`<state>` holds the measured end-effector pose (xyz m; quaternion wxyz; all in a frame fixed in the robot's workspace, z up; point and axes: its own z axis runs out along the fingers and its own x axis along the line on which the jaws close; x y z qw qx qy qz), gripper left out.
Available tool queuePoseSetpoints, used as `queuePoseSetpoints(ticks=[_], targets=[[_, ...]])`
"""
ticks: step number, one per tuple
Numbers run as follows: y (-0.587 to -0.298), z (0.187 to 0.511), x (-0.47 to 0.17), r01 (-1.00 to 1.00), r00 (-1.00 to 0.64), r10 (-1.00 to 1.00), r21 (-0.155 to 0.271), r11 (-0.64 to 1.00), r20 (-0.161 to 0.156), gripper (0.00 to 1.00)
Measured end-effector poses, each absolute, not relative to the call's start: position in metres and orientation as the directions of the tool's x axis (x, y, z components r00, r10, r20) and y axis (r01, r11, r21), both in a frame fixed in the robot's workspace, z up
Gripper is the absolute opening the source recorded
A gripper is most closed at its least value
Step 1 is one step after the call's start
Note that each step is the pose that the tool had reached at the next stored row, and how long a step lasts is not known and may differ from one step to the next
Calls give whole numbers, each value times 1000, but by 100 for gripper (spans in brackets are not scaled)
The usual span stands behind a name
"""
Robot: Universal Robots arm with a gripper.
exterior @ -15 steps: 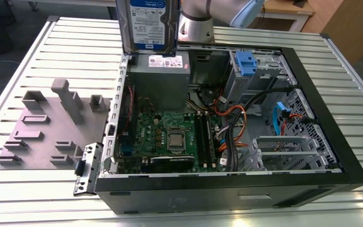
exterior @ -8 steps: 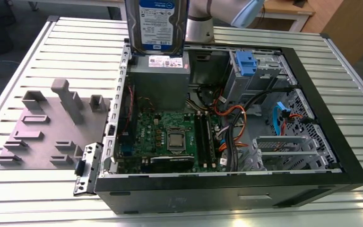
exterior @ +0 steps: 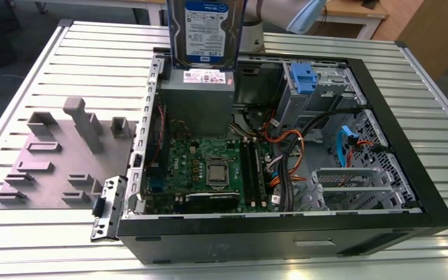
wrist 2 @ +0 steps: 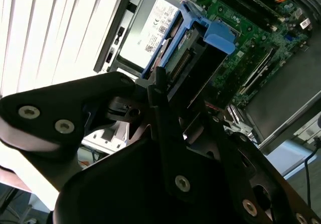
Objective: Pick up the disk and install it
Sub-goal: 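Pick up the disk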
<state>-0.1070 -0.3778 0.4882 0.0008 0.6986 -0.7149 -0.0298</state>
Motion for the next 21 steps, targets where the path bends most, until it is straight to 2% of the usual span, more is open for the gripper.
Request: queuePoseSetpoints(ticks=[21], targets=[[-378, 486, -62, -999, -24, -999, 44, 22, -41, 35]])
